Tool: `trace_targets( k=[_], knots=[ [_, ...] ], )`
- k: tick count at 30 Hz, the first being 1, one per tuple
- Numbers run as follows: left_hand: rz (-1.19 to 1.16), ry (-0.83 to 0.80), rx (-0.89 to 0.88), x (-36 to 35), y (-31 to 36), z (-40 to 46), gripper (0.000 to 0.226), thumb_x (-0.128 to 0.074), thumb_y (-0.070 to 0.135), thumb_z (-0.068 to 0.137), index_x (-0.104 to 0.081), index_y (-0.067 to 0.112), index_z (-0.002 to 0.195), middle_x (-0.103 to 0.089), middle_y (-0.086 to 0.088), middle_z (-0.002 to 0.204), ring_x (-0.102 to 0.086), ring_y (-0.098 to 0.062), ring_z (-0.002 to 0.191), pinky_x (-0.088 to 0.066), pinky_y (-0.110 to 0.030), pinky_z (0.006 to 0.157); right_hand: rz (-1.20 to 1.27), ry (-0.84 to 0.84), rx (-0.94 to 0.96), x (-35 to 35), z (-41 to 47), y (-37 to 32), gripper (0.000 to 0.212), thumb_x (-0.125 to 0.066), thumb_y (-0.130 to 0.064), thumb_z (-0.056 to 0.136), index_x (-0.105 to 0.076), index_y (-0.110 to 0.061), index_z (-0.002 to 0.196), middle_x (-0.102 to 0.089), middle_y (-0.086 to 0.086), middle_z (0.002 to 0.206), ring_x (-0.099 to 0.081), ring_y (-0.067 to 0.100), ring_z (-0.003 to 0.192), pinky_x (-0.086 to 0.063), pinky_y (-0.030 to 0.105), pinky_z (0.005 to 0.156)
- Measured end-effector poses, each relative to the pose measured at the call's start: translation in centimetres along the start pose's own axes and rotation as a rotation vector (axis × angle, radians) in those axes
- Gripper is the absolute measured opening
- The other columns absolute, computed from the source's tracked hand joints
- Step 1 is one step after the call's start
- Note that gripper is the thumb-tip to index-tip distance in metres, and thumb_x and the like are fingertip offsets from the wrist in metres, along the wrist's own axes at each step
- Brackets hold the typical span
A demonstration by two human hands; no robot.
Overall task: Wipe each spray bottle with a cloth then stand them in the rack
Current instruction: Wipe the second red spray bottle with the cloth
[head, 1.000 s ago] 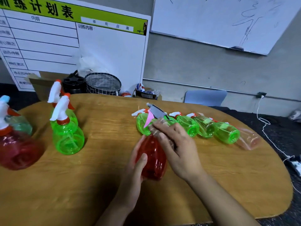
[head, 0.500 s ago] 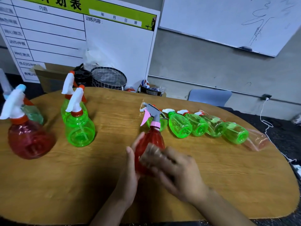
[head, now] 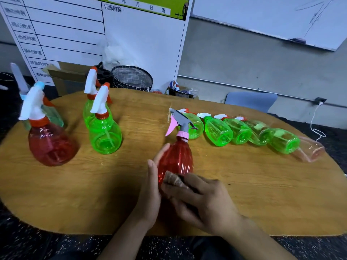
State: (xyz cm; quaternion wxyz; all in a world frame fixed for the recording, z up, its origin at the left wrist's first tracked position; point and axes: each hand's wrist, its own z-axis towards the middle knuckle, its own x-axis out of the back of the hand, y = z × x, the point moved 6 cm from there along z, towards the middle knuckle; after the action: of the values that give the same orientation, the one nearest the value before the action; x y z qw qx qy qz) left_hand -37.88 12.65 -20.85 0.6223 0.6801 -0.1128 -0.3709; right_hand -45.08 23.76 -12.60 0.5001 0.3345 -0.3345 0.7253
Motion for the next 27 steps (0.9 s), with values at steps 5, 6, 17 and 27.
trace_targets(
  k=[5,6,17,27],
  knots=[
    [-0.069,-0.044,0.012,-0.3,0.1,-0.5,0.073,-0.035,0.086,0.089,-0.054,0.050,0.149,-0.060,0.004,0.154,-0.064,-0.027,0.135,-0.062,-0.051,0.083,-0.003,0.229,-0.411,2.6,2.9,4.4,0.035,-0.053,-0.045,0.104,-0.068,-0.036,0.135,-0.040,-0.016,0.092,-0.055,0.008,0.074,-0.051,0.036,0.058],
    [-0.070,-0.051,0.007,-0.4,0.2,-0.5,0.078,-0.038,0.090,0.088,-0.052,0.047,0.151,-0.059,0.004,0.155,-0.064,-0.027,0.135,-0.062,-0.051,0.081,-0.003,0.225,-0.450,2.2,3.4,4.9,0.036,-0.051,-0.047,0.105,-0.068,-0.038,0.135,-0.043,-0.015,0.092,-0.058,0.010,0.076,-0.053,0.038,0.060],
    [-0.036,-0.018,0.006,-0.1,0.0,-0.5,0.073,-0.028,0.081,0.095,-0.053,0.044,0.152,-0.060,-0.002,0.155,-0.055,-0.027,0.145,-0.039,-0.055,0.122,0.005,0.051,-0.009,-0.6,-1.0,-0.4,0.032,-0.065,-0.027,0.102,-0.073,-0.027,0.133,-0.062,0.000,0.100,-0.060,0.018,0.075,-0.055,0.031,0.061],
    [0.009,0.013,-0.036,0.3,0.6,-0.7,0.067,-0.078,0.060,0.082,-0.055,0.054,0.145,-0.065,0.006,0.145,-0.065,-0.031,0.132,-0.059,-0.068,0.092,0.131,0.348,-0.584,2.3,2.9,5.7,0.024,-0.059,-0.039,0.102,-0.075,-0.037,0.120,-0.064,-0.008,0.092,-0.063,0.006,0.086,-0.053,0.039,0.074]
  ],
)
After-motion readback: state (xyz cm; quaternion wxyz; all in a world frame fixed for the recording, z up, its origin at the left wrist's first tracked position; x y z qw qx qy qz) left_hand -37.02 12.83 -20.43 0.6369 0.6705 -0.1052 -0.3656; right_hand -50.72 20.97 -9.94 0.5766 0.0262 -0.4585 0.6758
